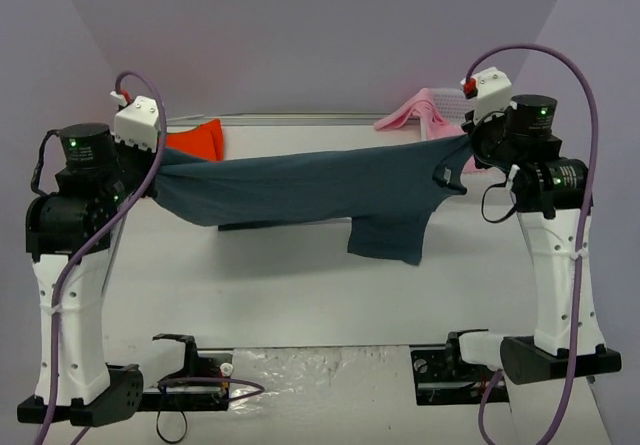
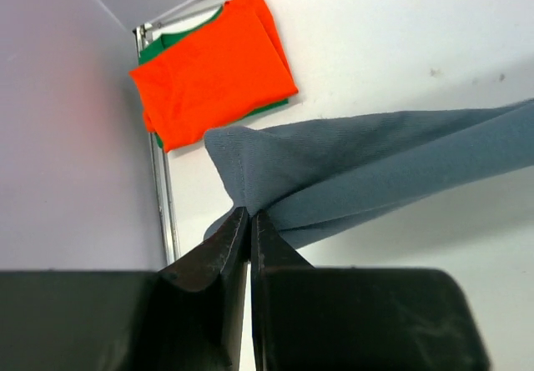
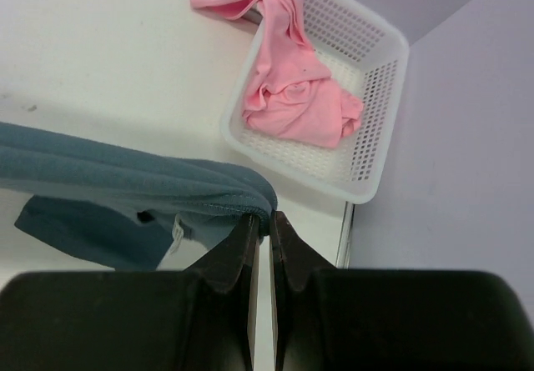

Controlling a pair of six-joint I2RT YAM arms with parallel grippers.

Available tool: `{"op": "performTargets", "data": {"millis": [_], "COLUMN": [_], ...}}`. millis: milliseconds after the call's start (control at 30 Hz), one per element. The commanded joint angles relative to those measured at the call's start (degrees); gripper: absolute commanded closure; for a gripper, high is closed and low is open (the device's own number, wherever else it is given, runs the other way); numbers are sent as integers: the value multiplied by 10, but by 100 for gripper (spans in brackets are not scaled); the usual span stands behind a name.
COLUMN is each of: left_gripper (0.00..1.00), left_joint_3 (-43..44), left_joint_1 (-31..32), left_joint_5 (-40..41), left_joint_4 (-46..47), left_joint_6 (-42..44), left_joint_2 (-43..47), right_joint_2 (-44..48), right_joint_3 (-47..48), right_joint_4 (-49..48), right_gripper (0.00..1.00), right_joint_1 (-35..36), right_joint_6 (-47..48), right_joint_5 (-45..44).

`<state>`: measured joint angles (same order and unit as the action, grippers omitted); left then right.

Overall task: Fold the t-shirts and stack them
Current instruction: Flatten out the tshirt

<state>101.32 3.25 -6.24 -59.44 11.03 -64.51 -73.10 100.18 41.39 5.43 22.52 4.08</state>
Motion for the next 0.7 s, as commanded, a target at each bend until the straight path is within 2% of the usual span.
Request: {"op": "performTargets", "data": {"millis": [0,133,233,400,533,600,667], "left_gripper": [98,98,98,98,98,98,98], "left_joint_3": [21,88,107,45,21,44,112], "left_joint_1": [-13,-18,-18,-18,-18,-18,-18], "left_joint_5": [2,-14,-3,30,26,30,35], "left_joint_4": [27,24,44,128,193,202,193], "left_joint_6": [-18,-25,-25,-36,-68,-78,-86], "left_joint_2": [32,15,-13,-56,-140,-203,-252], "right_joint_2": [18,-13,-48,-123,-208,-264,-320], "right_joint_3": [16,76,131,142,171,225,273], "right_joint_4": [-10,-14,-25,-83,-119,-125,-125], "right_gripper": [100,100,100,100,100,100,100], "right_joint_1": [-16,-37,-42,-41,-41,-41,-40], "right_joint_6": [-8,-25,-44,-72,-74,-74,-80], "right_joint_5": [9,8,11,32,21,9,1]}}
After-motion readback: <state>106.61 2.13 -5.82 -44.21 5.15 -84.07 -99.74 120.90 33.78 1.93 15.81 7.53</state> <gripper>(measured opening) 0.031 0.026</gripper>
